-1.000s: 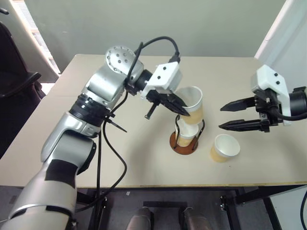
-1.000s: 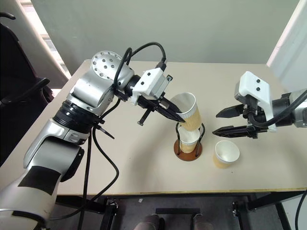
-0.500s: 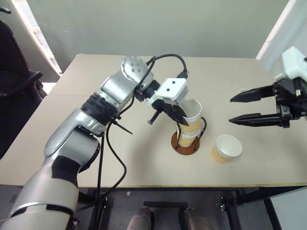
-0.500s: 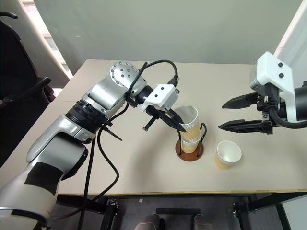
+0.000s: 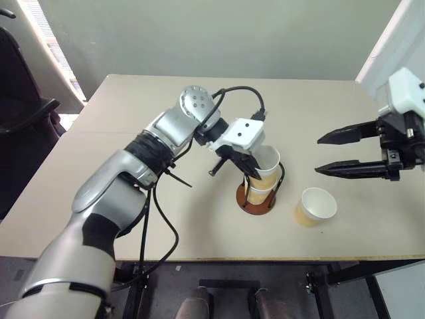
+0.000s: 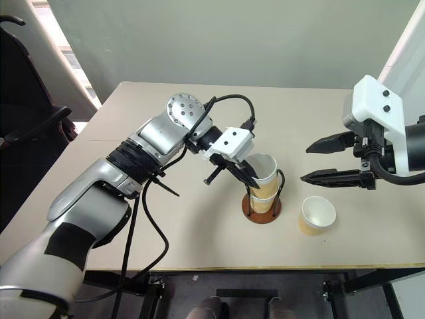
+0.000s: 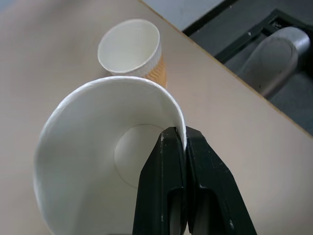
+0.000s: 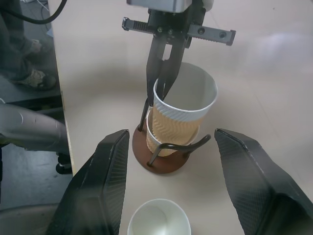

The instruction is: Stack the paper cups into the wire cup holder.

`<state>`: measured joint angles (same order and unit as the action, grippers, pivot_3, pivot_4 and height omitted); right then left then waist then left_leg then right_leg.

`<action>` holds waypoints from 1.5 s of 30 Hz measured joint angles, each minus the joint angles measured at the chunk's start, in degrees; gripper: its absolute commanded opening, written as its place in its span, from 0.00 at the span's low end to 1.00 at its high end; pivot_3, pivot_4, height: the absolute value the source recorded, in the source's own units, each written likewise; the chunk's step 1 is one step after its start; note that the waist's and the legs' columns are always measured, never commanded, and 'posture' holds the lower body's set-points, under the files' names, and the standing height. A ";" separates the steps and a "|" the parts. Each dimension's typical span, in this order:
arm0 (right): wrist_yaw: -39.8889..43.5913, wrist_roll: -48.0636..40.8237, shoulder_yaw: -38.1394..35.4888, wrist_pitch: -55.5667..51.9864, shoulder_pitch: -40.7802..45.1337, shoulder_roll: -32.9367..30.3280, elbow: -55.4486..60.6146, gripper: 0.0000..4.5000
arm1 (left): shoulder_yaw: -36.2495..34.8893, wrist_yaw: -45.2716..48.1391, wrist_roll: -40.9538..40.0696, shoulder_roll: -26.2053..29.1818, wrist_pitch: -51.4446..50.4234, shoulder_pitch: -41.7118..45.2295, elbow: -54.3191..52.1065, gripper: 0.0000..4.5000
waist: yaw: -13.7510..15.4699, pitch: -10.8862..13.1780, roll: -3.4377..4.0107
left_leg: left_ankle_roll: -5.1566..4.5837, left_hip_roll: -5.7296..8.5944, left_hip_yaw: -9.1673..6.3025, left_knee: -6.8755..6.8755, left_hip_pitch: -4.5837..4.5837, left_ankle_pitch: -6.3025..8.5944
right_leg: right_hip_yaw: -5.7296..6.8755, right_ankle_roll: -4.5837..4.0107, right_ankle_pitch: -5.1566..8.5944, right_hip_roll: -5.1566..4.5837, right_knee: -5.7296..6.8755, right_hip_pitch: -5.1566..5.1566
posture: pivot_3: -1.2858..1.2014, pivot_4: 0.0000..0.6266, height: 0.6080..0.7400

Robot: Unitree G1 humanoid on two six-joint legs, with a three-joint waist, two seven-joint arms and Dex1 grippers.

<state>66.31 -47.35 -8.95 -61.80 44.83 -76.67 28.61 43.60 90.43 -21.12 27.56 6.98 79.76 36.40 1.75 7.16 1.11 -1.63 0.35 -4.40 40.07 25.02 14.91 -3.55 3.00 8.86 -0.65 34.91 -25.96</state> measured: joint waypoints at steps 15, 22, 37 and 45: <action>-1.85 -0.78 -0.49 0.87 -6.32 -0.19 1.35 0.64 | -11.19 0.12 2.50 -4.30 -3.16 2.97 3.96 0.99 | 0.15 0.00 0.00 | -0.09 0.06 0.11 0.04 0.02 0.08 | -0.07 0.22 0.13 -0.08 -0.01 0.01 | 0.52 0.24 1.00; -2.57 4.02 1.16 3.82 -17.88 -2.06 5.24 0.64 | -21.06 0.17 -1.01 1.23 -13.30 -1.11 -3.16 0.99 | 0.05 -0.02 0.03 | 0.12 0.06 0.18 0.07 -0.02 0.01 | -0.12 0.32 0.22 -0.08 0.01 0.01 | 0.52 0.24 1.00; -5.12 20.70 15.22 13.31 -23.54 0.03 3.78 0.64 | -28.12 0.18 -3.03 9.86 -23.26 -12.76 -15.68 0.99 | 0.05 -0.02 0.03 | -0.11 0.09 0.19 0.22 -0.15 0.08 | -0.16 0.36 0.14 -0.13 0.09 0.13 | 0.52 0.24 1.00; -5.88 27.01 21.93 13.76 -21.23 4.31 3.20 0.60 | -30.19 0.08 -1.54 11.68 -23.73 -13.25 -16.17 1.00 | -0.01 -0.03 0.03 | -0.14 0.09 0.18 0.22 -0.15 0.07 | -0.15 0.35 0.12 -0.14 0.06 0.15 | 0.52 0.24 1.00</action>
<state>60.43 -20.35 12.99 -48.03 23.60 -72.37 31.81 13.40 90.51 -22.67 39.24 -16.76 66.51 20.23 1.74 7.13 1.14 -1.77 0.44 -4.21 40.29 24.87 14.98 -3.70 3.34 8.98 -0.79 34.97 -25.81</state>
